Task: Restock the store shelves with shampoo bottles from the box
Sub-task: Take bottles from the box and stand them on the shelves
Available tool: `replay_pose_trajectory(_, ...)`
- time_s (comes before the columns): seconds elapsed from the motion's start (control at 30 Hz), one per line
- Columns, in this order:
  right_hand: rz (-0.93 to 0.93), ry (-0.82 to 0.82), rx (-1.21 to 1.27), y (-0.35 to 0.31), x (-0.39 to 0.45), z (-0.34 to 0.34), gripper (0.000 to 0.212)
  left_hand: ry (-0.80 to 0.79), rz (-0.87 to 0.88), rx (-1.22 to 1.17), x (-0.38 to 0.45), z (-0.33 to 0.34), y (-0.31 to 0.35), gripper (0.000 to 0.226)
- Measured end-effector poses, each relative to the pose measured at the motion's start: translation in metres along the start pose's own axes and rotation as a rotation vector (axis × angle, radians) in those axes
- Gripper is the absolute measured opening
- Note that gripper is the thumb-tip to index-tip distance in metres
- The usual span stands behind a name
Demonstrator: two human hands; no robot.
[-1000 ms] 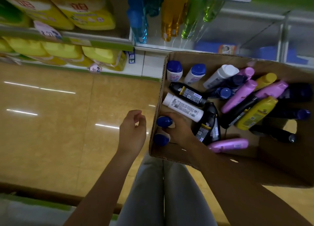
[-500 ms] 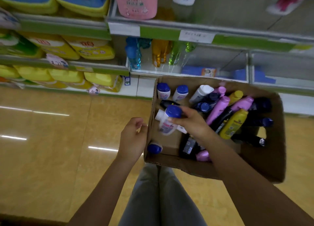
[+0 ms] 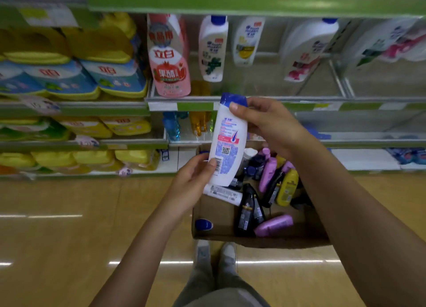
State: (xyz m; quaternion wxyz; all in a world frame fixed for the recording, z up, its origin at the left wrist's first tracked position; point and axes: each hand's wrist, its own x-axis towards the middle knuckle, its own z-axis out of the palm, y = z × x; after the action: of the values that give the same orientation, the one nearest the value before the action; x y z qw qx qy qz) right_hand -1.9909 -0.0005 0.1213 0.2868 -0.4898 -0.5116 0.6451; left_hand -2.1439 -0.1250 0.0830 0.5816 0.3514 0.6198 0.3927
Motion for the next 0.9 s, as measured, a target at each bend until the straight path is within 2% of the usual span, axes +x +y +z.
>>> replay_pose_trajectory(0.07, -0.046, 0.018, -0.006, -0.021, -0.006, 0.0, 0.042, -0.041, 0.027, -0.069, -0.008, 0.0, 0.018, 0.013)
replay_pose_trajectory(0.17, -0.11, 0.04, 0.0, -0.049, -0.012, 0.0, 0.036, -0.098, 0.078, -0.156, -0.018, -0.001, 0.044, 0.021)
replay_pose_trajectory(0.3, -0.18, 0.015, -0.032, -0.076, -0.018, 0.0, 0.024, -0.128, 0.136, -0.13, -0.024, -0.003, 0.068, 0.032)
replay_pose_trajectory(0.37, -0.195, 0.005, -0.055, -0.087, -0.022, -0.001, 0.024, -0.119, 0.157, -0.099, -0.025, -0.004, 0.075, 0.037)
replay_pose_trajectory(0.63, -0.184, 0.057, -0.14, -0.106, -0.032, -0.003, 0.032, -0.088, 0.22, -0.116, -0.029, 0.005, 0.088, 0.029)
replay_pose_trajectory(0.77, -0.168, 0.098, -0.246, -0.113, -0.046, 0.005, 0.03, 0.03, 0.254, -0.099, -0.034, 0.012, 0.089, 0.025)
replay_pose_trajectory(0.9, -0.141, 0.153, -0.376, -0.112, -0.054, 0.019, 0.042, 0.309, 0.393, 0.219, -0.038, 0.021, 0.09, 0.028)
